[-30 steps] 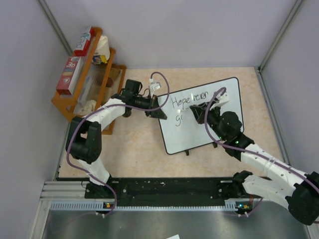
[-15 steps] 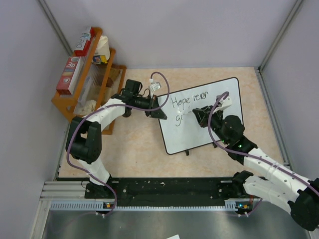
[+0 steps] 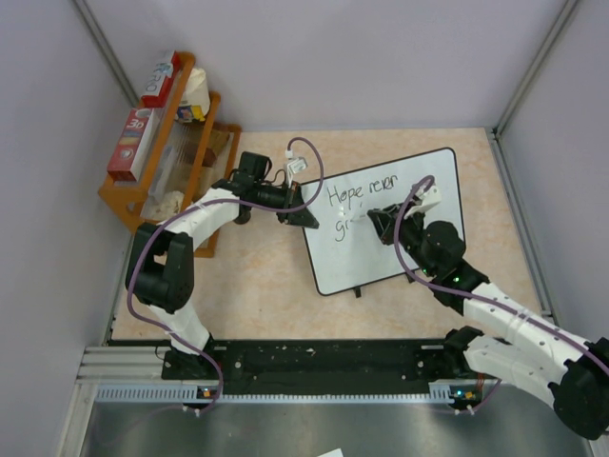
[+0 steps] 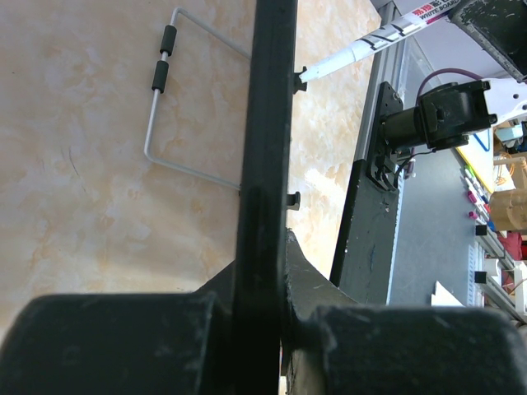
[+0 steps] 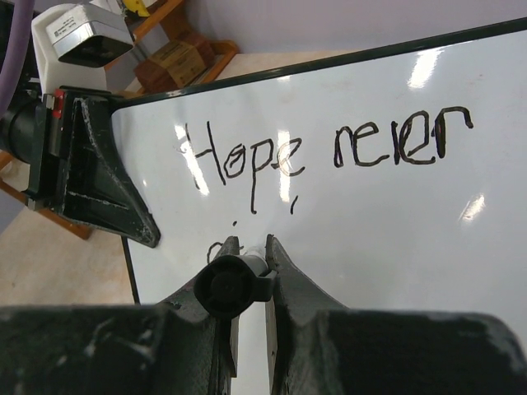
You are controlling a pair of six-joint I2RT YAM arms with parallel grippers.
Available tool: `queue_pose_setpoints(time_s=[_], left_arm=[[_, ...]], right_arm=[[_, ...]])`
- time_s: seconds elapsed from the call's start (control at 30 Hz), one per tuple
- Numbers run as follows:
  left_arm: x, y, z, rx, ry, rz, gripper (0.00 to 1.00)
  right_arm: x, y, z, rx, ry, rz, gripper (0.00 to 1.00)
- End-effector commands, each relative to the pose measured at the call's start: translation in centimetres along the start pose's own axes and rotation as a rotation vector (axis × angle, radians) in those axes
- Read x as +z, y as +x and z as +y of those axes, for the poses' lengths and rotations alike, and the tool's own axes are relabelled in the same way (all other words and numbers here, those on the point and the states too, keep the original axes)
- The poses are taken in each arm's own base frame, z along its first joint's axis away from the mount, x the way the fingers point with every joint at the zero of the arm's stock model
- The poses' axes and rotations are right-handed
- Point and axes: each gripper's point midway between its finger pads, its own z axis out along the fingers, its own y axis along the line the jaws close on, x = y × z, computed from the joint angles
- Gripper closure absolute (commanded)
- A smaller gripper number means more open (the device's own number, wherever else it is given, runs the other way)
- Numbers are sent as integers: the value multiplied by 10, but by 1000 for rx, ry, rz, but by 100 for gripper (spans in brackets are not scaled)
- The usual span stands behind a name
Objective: Write a sentence on the whiteboard
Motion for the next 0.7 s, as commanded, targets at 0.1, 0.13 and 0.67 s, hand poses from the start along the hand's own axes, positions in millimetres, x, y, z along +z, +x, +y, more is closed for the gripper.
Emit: queue_pose_setpoints(time_s=[0.1,0.13,0.67], left_arm=[[3,50,68,67,-307,152,100],[3,50,69,67,-308,152,100],[4,52,69,67,-314,157,100]], right_arm=[[11,-11,-1,5,13,-41,100],[12,-7,-2,5,16,-29,100],[3,19,-12,-3,39,43,100]])
